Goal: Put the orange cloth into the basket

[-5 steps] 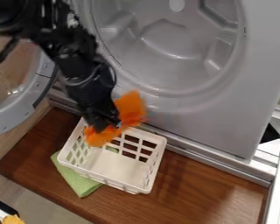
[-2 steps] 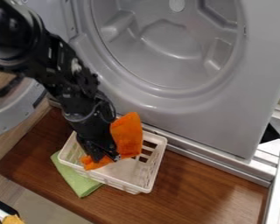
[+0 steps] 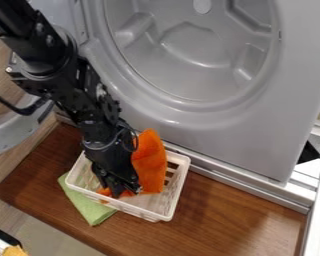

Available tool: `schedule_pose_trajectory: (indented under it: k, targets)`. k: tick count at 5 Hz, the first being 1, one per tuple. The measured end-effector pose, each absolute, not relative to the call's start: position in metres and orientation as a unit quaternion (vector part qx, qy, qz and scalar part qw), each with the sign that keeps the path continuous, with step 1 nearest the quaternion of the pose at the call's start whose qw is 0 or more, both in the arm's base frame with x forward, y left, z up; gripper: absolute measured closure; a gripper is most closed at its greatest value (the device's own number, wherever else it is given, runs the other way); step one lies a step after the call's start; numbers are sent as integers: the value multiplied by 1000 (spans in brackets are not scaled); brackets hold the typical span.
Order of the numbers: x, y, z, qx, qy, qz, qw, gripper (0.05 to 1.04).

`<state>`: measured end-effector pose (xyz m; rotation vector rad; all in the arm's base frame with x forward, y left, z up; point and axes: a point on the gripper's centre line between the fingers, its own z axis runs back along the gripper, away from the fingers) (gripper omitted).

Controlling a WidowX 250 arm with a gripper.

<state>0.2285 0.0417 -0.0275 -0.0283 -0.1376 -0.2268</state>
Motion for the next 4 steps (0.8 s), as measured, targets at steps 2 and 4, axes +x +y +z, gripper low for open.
schedule_pose_trajectory:
  k: [2, 4]
  targets:
    - [233, 41, -26, -28, -71, -113, 991, 227]
    - [233, 33, -18, -32, -66, -127, 989, 74]
